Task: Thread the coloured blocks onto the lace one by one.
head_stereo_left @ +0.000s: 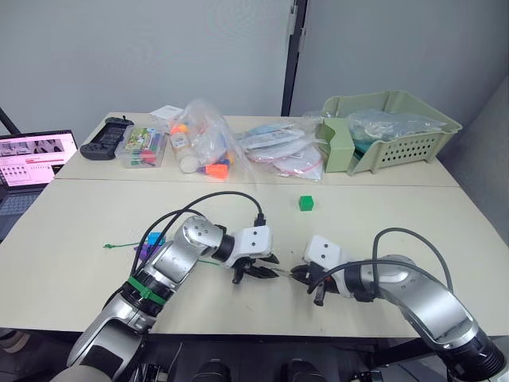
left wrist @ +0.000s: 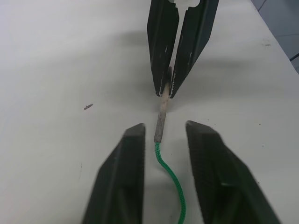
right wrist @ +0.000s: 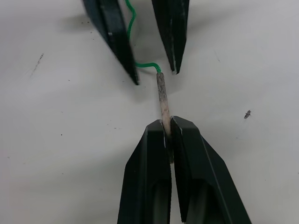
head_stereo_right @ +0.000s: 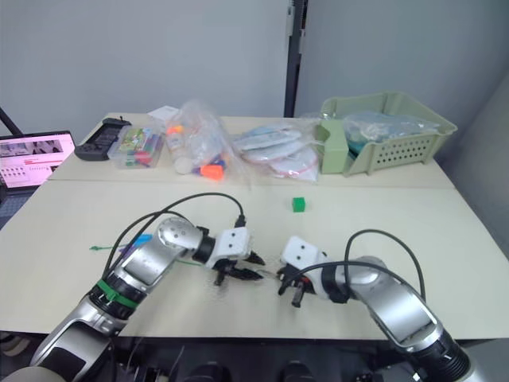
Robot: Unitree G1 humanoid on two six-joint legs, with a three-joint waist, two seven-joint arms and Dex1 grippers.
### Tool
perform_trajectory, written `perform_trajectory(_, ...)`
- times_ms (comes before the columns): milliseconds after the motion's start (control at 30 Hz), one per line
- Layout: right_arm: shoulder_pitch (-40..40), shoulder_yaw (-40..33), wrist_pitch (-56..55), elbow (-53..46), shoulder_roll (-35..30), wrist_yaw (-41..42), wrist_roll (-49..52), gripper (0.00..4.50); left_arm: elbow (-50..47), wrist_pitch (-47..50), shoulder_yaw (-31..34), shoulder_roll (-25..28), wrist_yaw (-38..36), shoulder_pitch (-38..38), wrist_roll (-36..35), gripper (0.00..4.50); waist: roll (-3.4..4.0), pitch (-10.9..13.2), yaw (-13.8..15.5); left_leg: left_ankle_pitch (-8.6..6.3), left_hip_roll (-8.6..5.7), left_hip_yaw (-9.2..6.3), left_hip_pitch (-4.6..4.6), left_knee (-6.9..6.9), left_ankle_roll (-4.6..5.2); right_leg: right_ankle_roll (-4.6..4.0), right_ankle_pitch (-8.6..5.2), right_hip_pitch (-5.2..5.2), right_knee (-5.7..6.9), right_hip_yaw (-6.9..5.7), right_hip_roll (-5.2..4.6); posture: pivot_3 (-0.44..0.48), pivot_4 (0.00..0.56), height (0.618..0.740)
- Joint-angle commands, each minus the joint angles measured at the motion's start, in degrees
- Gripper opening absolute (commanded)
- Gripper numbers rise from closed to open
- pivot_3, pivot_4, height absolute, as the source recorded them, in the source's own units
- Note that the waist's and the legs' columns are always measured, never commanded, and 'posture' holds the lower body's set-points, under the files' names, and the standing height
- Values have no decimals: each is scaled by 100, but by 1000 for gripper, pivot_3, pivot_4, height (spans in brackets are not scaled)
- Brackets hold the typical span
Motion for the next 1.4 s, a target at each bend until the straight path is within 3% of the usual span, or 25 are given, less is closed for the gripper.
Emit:
perform_trajectory(33, -107, -86, 31, -196, 22, -14, 55, 0, -35, -89, 32, -23, 3, -81, 7, 57, 0, 0, -1, 0, 0, 0, 0, 0, 0, 0, 0, 0, 0, 0, 0, 0, 150, 740)
perform_trajectory(600, -74, -128, 186, -322, 64, -56, 98, 0, -215, -16, 116, -23, -101, -128, -89, 57, 0, 0, -1, 0, 0, 0, 0, 0, 0, 0, 0, 0, 0, 0, 0, 0, 150, 740)
perform_trajectory(833, -71, -139, 208, -333, 70, -76, 113, 0, -235, -103, -44, 62, -59, -74, 170, 2160, 0, 0, 2, 0, 0, 0, 0, 0, 0, 0, 0, 0, 0, 0, 0, 0, 150, 740)
perform_trajectory(1167, -80, -174, 280, -383, 80, -132, 151, 0, 11, -150, -88, -88, 53, 35, 238, 2160, 0, 0, 5, 0, 0, 0, 0, 0, 0, 0, 0, 0, 0, 0, -1, 0, 150, 740)
perform_trajectory(1400, -69, -181, 326, -422, 76, -138, 167, 0, 59, -119, -43, -145, 86, 15, 205, 21, 0, 0, 1, 0, 0, 0, 0, 0, 0, 0, 0, -1, 0, 0, 0, 0, 150, 740)
